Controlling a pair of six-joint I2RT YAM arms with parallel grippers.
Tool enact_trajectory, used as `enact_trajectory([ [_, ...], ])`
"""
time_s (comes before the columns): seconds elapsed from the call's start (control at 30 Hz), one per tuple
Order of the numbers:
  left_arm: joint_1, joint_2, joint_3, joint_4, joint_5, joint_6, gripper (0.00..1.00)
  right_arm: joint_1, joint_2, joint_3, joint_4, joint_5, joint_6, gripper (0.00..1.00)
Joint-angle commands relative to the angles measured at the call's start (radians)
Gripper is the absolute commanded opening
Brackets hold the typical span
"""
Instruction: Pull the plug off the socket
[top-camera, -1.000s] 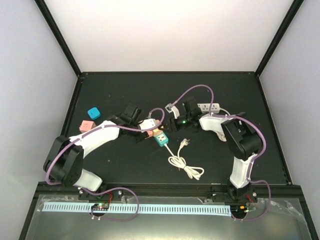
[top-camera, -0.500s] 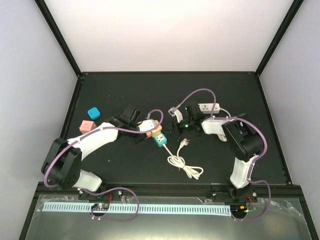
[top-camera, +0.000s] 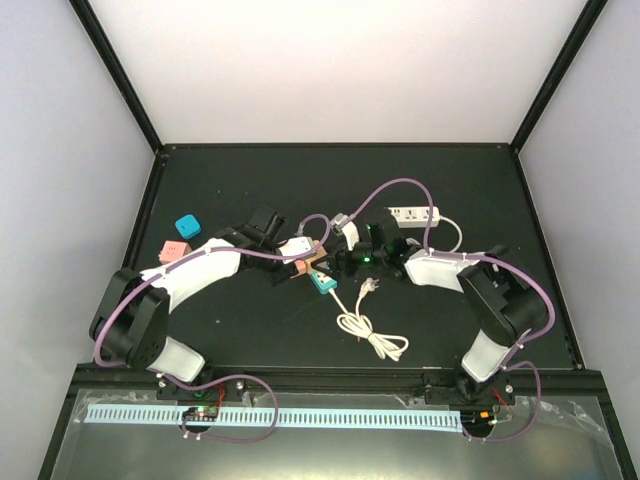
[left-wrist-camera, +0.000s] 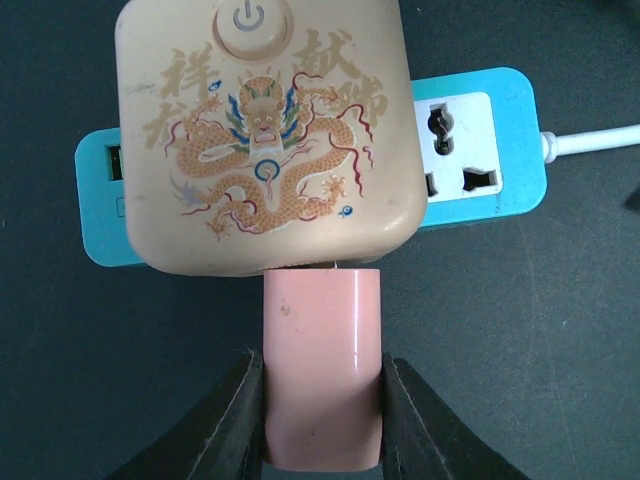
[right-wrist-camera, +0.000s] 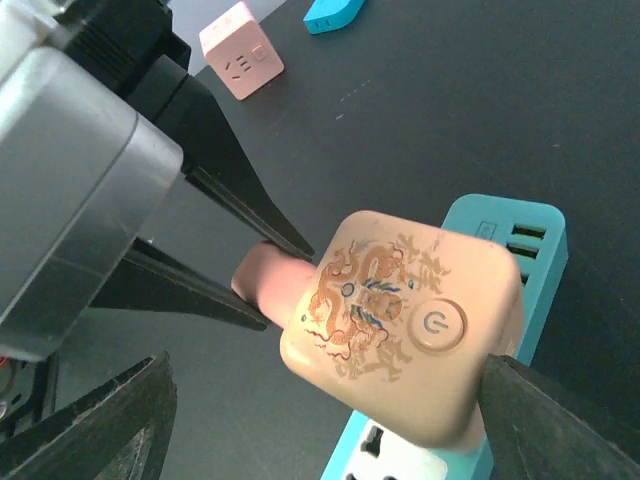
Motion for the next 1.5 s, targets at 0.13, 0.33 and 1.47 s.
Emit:
enact_trajectory([
  [0.13,-0.01,0.023,0.029,-0.021,0.047,-0.01,0.17,0.047,0.024,-0.005,0.134,0.163,-0.01,0.86],
  [0.33,-0.01,0.029,0.029,-0.018,0.04,-0.012,0.17,0.079,0.066,-0.001,0.173,0.178,-0.004,0.84],
  [1.47,-0.01,-0.036,-0.087,0.012,-0.022,0.022,0.16,0.081,0.156,-0.071,0.169,0.526,0.015,0.49],
])
